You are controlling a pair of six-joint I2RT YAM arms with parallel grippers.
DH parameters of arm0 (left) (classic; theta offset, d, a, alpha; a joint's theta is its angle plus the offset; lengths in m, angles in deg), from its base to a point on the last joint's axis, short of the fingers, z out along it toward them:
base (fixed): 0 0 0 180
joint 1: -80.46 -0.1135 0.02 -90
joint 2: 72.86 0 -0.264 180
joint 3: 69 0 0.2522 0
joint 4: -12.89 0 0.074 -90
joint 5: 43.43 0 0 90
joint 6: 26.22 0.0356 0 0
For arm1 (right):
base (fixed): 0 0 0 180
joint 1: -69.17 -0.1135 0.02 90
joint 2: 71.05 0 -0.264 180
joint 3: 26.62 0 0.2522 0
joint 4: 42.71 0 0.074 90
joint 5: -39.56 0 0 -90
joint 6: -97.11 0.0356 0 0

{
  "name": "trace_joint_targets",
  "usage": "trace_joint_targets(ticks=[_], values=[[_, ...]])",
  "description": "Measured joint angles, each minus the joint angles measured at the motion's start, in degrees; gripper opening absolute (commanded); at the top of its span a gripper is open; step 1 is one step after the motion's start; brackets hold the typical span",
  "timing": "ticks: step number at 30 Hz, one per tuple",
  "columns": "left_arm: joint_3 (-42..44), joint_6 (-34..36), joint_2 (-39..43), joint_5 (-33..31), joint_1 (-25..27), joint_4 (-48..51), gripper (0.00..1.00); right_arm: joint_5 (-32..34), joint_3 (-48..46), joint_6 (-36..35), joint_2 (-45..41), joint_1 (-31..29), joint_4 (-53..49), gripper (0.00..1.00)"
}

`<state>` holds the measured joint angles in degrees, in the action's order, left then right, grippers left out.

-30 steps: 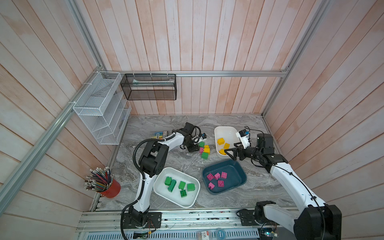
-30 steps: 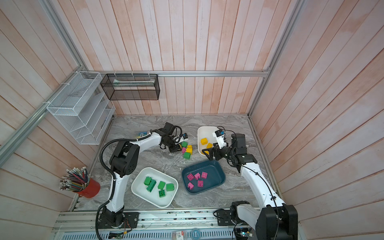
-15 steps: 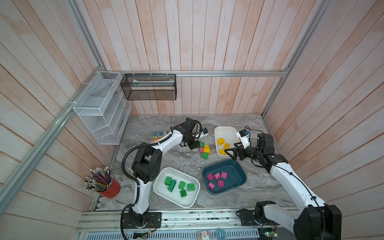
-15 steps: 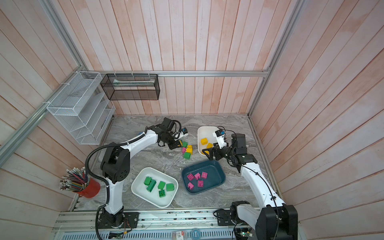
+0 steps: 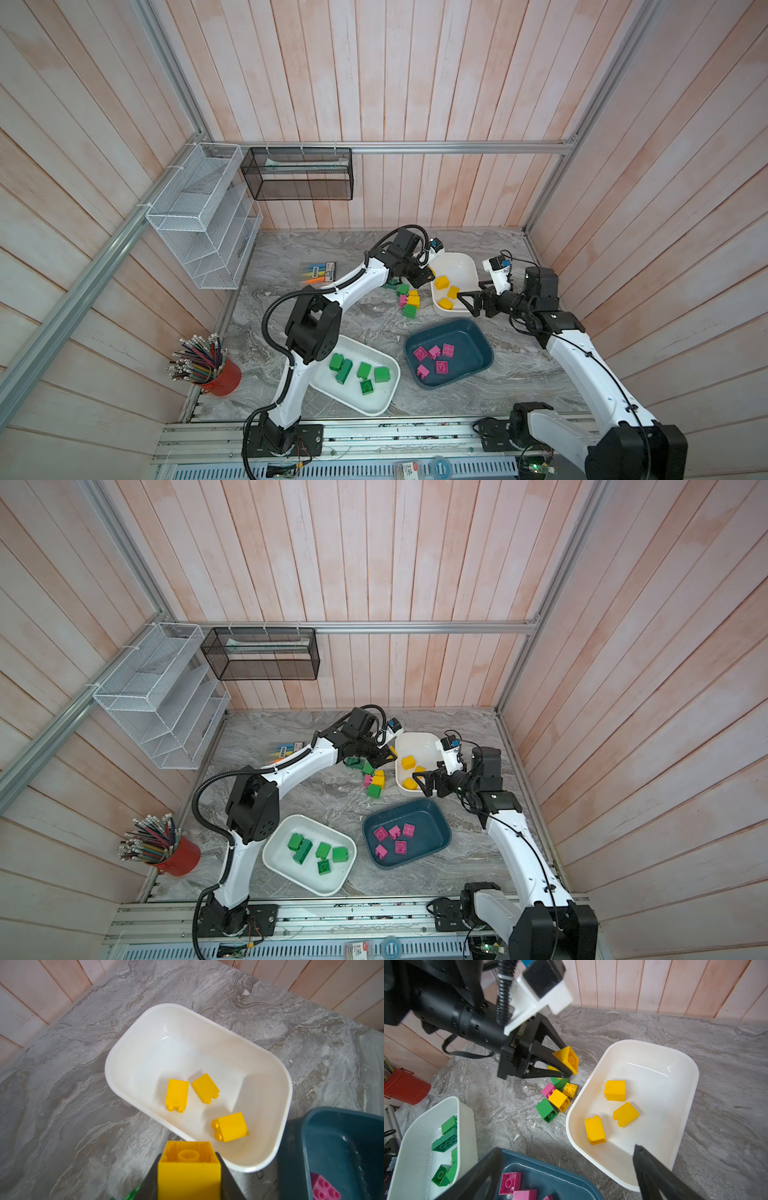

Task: Sort the legos into containers by color
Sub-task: 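Carry the yellow brick with the left gripper into the far white tray and release, then return the left gripper to the pile and grasp the flat green 2x4 brick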

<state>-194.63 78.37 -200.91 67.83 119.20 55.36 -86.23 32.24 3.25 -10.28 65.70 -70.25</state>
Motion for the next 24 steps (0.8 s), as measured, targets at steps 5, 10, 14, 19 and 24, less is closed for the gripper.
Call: trace_joint_targets(ticks=[5,10,14,19,24], values=[[-9.86,-3.41,-9.09,-0.66,2.73,-0.42,0.33,0.57,-0.39,0.72,-0.61,0.59,0.50,0.98],[-14.53,-6.36,-14.12,-5.84,4.09,-2.73,0.33,1.03,-0.50,0.90,-1.16,0.98,0.85,0.98],[-16.06,-7.19,-16.00,-9.84,3.69,-5.35,0.34,1.05,-0.50,0.90,-1.20,1.05,0.98,0.98],[-23.76,-6.73,-21.31,-14.69,3.28,-5.60,0.51,1.07,-0.50,0.90,-1.20,1.07,0.98,0.98],[-22.93,-6.29,-21.18,-15.98,3.19,-5.81,0.72,1.05,-0.50,0.90,-1.20,1.16,1.14,0.98]])
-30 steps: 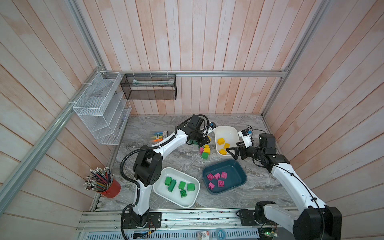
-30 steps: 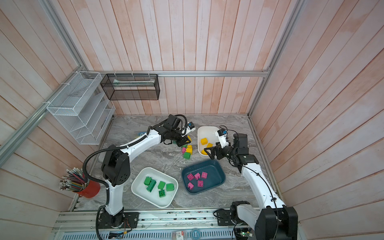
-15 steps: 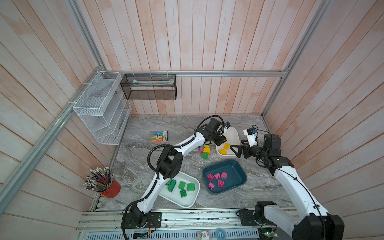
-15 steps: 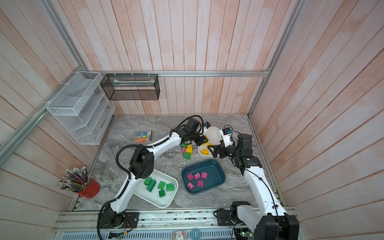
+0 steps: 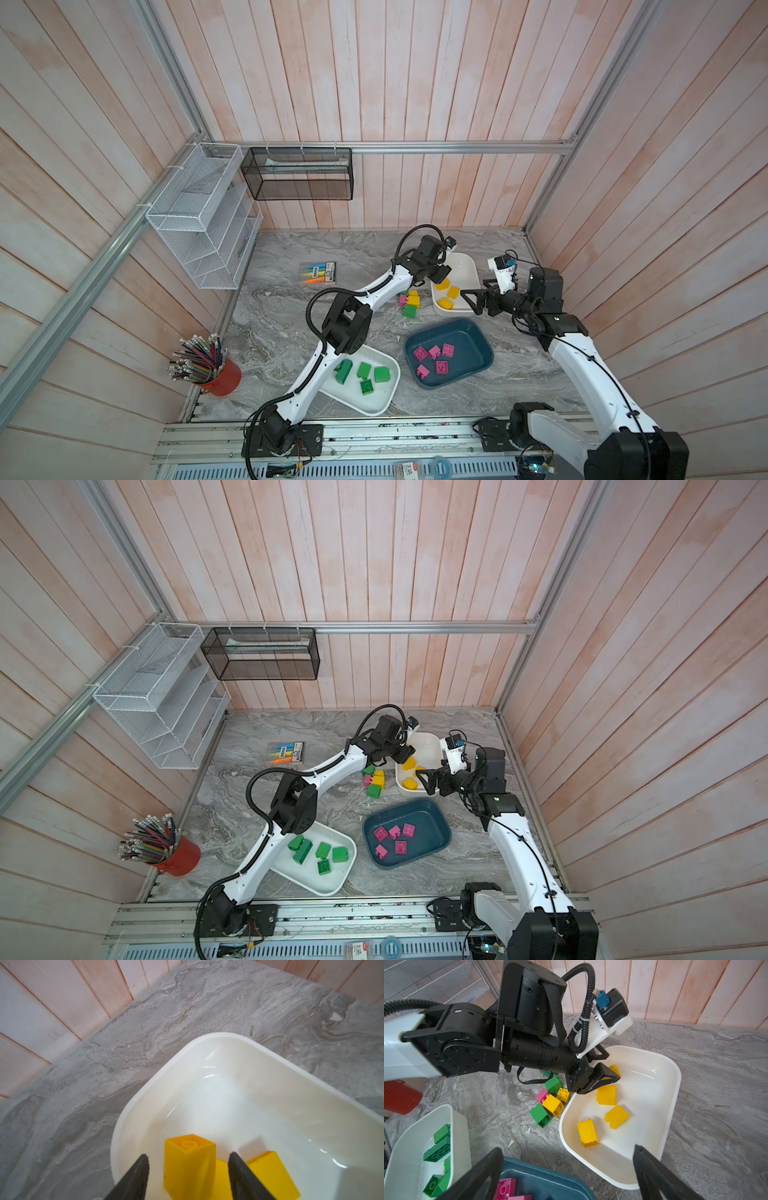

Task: Sort the legos into containers by color
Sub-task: 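Return the left gripper to the pile and grasp the flat green 2x4 brick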

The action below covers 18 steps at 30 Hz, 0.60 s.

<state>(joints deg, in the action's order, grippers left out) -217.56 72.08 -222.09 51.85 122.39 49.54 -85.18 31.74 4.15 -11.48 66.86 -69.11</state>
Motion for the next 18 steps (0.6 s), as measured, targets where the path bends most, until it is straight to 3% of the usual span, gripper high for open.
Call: trace_joint_targets(ticks=[4,9,14,18], values=[[6.03,0.33,4.39,0.07,0.02,-0.20,0.77,-0.07,0.00,0.04,0.00,0.11,0.35,0.98],[17.25,2.80,16.33,1.05,-0.02,0.44,0.80,-0.83,-0.02,0.42,0.02,0.11,1.05,0.98],[26.27,9.70,29.33,4.90,-1.62,2.73,0.80,-2.78,-0.07,0.61,0.83,0.11,1.77,0.98],[31.26,16.20,33.55,8.92,-6.27,4.55,0.79,-3.78,-0.22,1.03,1.31,0.11,2.38,0.98]])
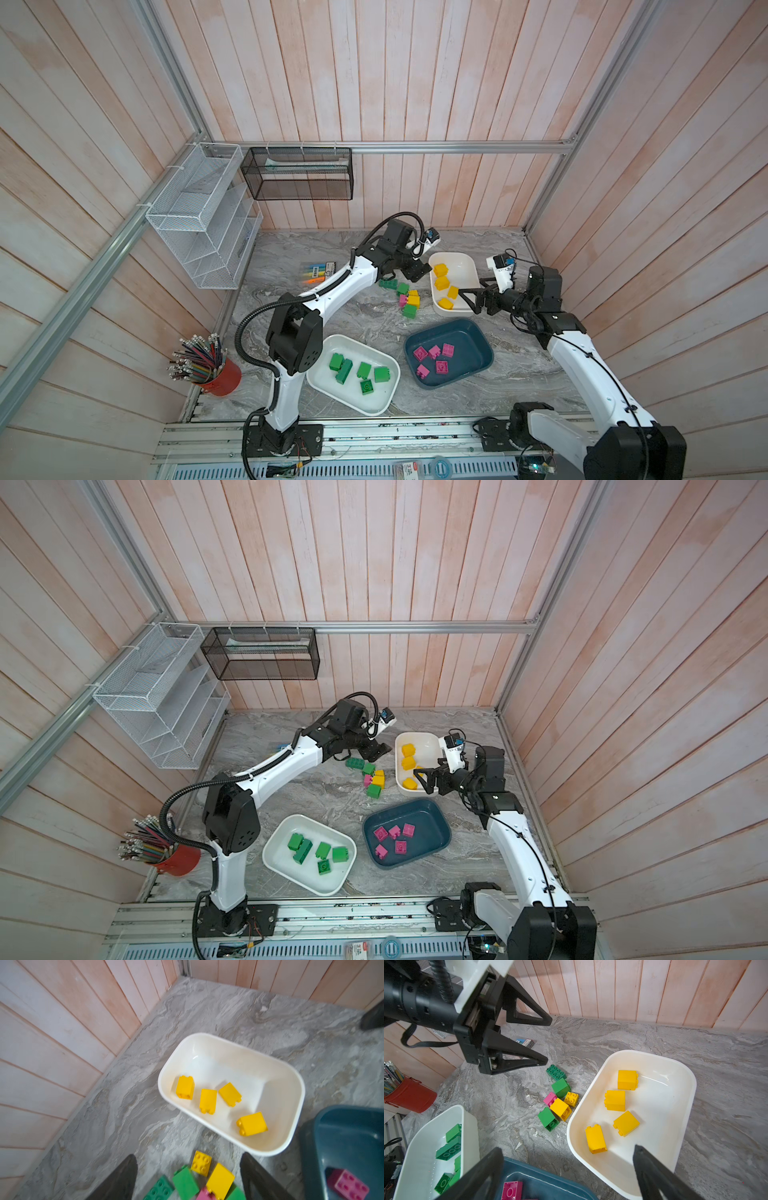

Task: Sort the legos into containers by color
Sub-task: 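Return the left gripper to the pile and grasp the flat green 2x4 brick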

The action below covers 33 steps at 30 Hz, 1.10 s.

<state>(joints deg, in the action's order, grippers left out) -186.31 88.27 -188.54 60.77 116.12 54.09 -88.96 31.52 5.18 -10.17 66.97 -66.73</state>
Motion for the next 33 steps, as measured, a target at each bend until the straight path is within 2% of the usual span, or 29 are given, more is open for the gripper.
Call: trace_joint_targets(ticks=[4,10,17,22,28,33], values=[[3.50,6.21,-1.07,4.81,-6.19,2.49,0.78,-0.61,-0.22,0.24,0.17,0.00,0.00,0.98],[-0.11,13.40,-8.04,8.57,-11.56,7.28,0.76,-0.81,-0.33,0.24,0.17,-0.02,-0.02,0.98],[-3.61,20.02,-13.97,11.58,-12.57,10.16,0.74,-0.81,-0.44,0.24,0.22,-0.02,-0.07,0.98],[-4.72,21.40,-15.04,12.04,-12.63,10.45,0.75,-0.83,-0.44,0.24,0.83,-0.07,-0.02,0.98],[2.75,22.27,-11.69,12.41,-12.90,7.23,0.76,-0.87,-0.28,0.00,4.35,-1.66,0.09,0.98],[3.52,23.89,-11.54,12.41,-13.09,6.38,0.76,-0.87,1.90,-0.85,8.57,-3.37,-0.02,0.98]])
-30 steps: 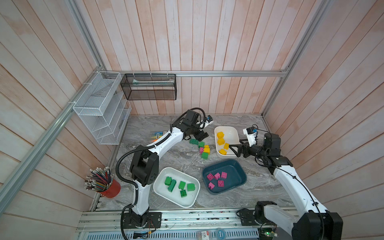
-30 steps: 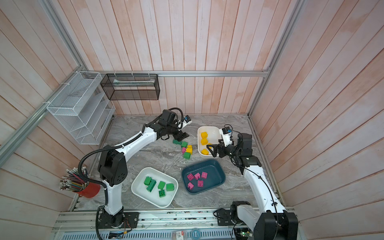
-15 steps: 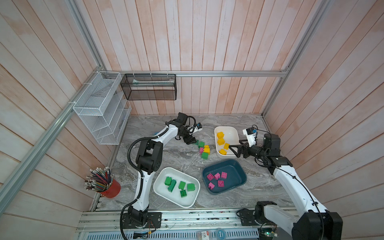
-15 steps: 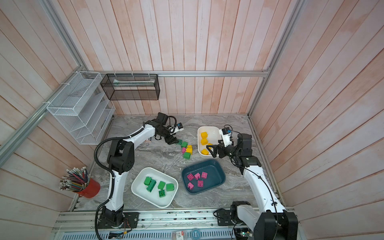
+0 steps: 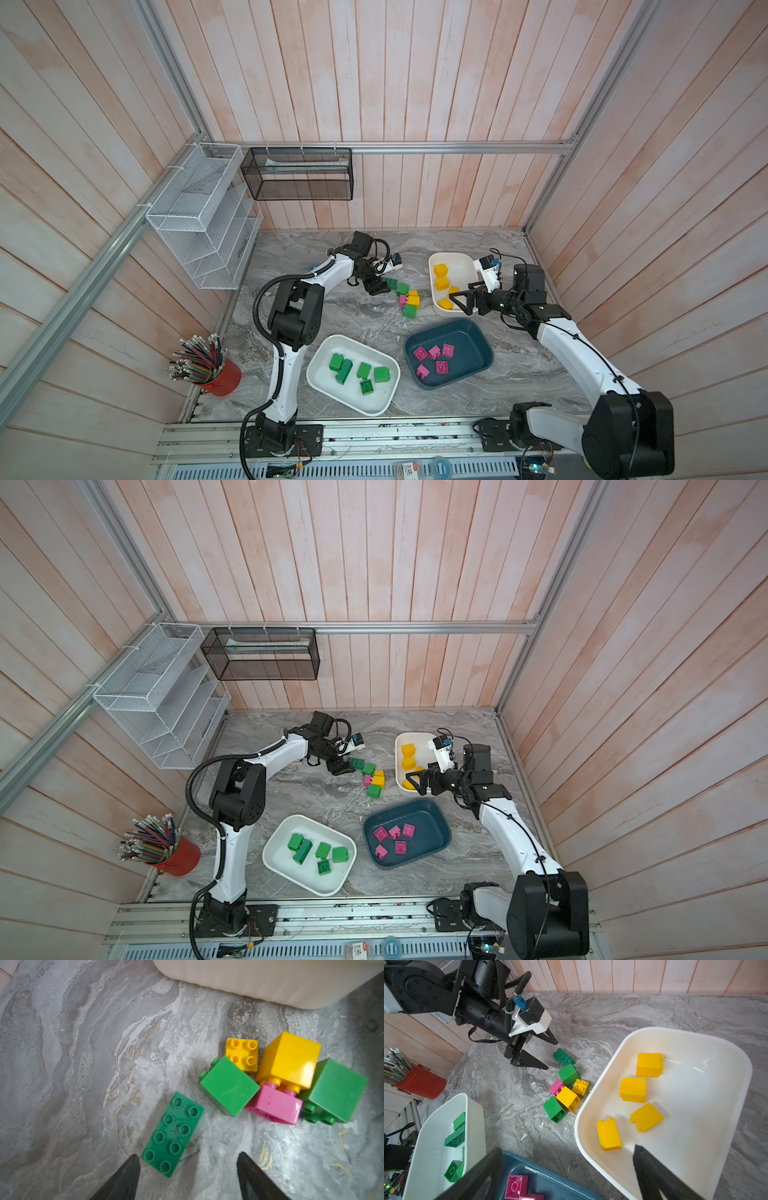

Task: Sort the legos into containers by color
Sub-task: 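Return the left gripper to the pile and grasp the flat green 2x4 brick, then carry the green 2x4 brick with the left gripper into the near white tray and release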

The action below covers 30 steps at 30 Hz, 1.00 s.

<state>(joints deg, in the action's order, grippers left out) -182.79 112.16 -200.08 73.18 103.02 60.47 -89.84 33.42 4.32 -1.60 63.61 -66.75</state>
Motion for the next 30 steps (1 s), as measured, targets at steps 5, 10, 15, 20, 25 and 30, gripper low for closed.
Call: trace_joint_targets(ticks=[5,10,15,20,25,30], values=[[-3.67,1.42,-2.62,0.09,-0.20,0.02,0.75,0.02,2.60,-0.96,1.77,-0.79,0.00,0.98],[-5.79,2.69,-5.09,0.24,-0.44,0.11,0.75,0.02,3.17,-1.73,1.97,-0.79,-0.09,0.98],[-8.96,4.37,-7.98,0.20,-0.44,2.45,0.73,0.02,3.19,-1.92,1.97,-0.79,-0.20,0.98],[-11.32,5.40,-10.34,0.24,-0.44,4.07,0.68,0.07,3.19,-1.95,1.97,-0.79,-0.28,0.98],[-13.94,6.21,-11.91,1.03,-0.42,5.70,0.62,0.07,3.19,-1.95,1.97,-0.79,-0.55,0.98],[-16.57,7.08,-13.49,1.70,-0.28,7.61,0.48,0.07,3.19,-1.95,1.97,-0.79,-0.74,0.98]])
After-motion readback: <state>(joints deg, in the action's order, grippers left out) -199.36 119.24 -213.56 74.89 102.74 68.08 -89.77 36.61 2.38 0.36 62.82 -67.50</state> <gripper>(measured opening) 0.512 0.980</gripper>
